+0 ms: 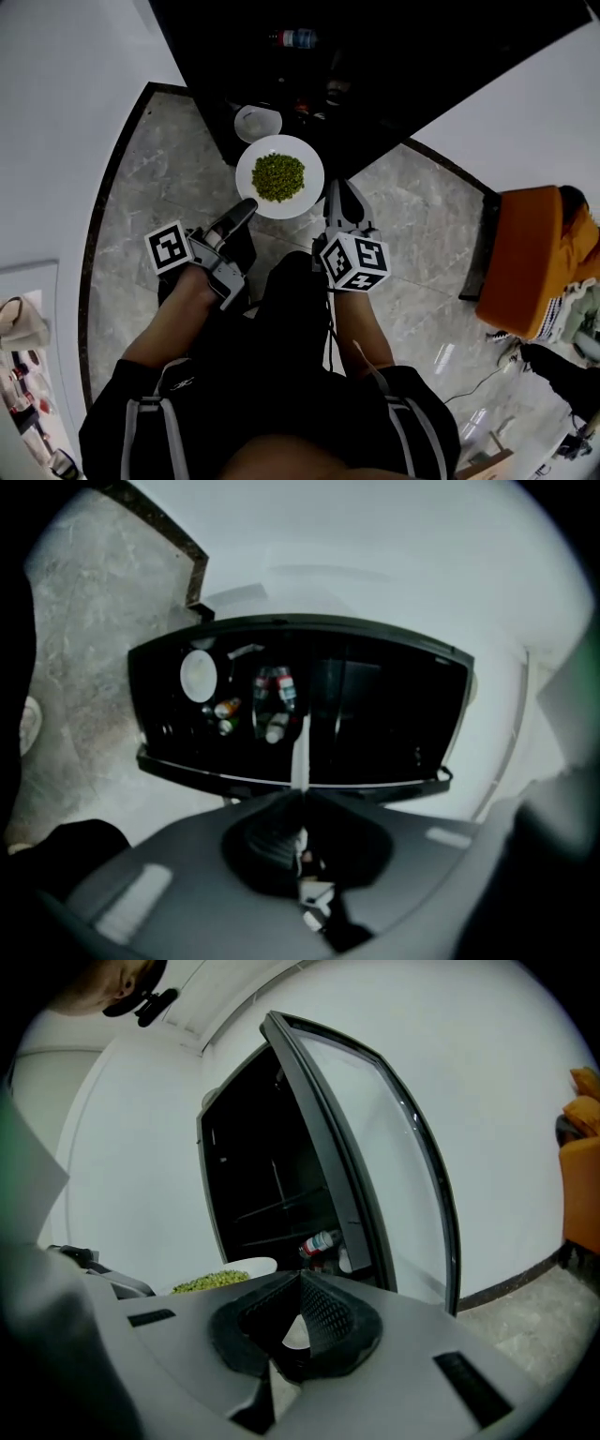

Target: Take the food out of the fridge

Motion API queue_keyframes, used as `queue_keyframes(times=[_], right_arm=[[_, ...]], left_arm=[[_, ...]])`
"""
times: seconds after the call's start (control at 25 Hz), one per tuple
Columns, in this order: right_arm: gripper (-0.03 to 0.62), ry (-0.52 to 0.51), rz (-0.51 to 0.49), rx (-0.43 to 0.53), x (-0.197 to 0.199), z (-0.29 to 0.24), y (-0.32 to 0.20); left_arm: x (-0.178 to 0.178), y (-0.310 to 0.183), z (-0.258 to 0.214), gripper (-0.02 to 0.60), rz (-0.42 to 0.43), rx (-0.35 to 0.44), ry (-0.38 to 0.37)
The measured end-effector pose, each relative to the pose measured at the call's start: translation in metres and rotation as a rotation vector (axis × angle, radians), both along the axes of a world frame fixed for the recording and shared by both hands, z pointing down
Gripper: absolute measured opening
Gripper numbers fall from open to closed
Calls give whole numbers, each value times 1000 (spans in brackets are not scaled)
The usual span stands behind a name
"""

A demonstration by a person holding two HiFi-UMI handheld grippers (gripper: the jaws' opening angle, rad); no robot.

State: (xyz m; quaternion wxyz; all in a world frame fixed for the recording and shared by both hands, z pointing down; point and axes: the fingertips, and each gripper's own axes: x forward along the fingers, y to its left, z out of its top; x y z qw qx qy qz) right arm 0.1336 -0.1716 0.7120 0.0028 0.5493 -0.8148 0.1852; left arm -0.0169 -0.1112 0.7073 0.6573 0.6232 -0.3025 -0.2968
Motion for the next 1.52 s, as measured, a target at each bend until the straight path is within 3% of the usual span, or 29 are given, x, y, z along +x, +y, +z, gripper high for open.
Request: queue_keyframes(times=[0.2, 0.48, 0.76, 0.92, 1.04, 1.36, 1.52], right_arm=[[0, 15, -8, 2, -17, -127, 4], [0, 38, 53, -18, -6, -310, 27], [0, 42, 86, 26, 3, -417, 49], [0, 35, 158, 77, 13, -443, 50], [0, 36, 161, 84, 11, -451, 44], [0, 55, 187, 118, 16, -474, 52], [0, 62, 236, 115, 26, -482, 34]], left_arm=[[-13, 11, -121, 6, 45, -16, -27], [-21, 31, -308, 6, 68, -10, -20], [-19, 21, -428, 6, 75, 78, -23], [-6, -5, -459, 8, 121, 137, -4], [-1, -27, -469, 8, 104, 155, -11], [12, -91, -466, 11, 62, 161, -42], [23, -146, -472, 11, 54, 140, -10]])
